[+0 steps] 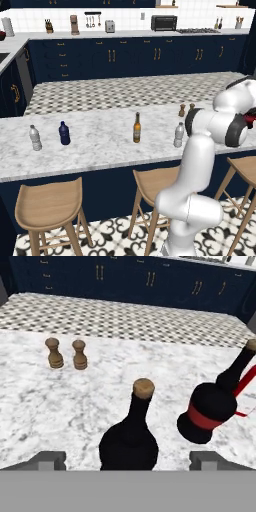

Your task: Move the plastic bottles in the middle to the plastics group, and the glass bottles in the middle to the glass group.

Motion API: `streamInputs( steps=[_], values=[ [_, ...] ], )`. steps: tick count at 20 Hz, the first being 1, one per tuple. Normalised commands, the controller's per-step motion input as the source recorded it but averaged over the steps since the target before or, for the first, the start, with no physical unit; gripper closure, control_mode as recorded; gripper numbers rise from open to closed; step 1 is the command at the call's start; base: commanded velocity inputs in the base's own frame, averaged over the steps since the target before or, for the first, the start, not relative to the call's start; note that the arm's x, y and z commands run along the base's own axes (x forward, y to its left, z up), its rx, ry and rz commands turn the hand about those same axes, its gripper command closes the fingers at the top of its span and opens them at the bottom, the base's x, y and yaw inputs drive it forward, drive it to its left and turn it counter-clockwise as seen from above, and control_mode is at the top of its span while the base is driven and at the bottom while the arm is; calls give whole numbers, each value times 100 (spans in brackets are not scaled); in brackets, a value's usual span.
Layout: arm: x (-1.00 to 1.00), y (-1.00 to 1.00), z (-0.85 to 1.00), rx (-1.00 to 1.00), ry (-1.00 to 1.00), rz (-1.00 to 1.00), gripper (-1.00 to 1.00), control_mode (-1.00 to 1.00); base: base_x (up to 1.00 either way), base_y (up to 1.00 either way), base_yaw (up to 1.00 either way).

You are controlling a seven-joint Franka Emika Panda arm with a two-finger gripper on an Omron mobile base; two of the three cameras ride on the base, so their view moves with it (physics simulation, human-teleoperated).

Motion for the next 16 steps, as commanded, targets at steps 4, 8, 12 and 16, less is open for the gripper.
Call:
streamInputs(
  steps=[4, 8, 12, 16],
  values=[
    [-83, 73, 53, -2, 1, 0, -100, -100, 0, 0, 0],
    [-25, 100, 20, -2, 8, 1, -100, -100, 0, 0, 0],
    [-1, 100, 0, -3, 23, 5, -100, -100, 0, 0, 0],
    [0, 100, 0, -4, 31, 7, -100, -100, 0, 0, 0]
  ],
)
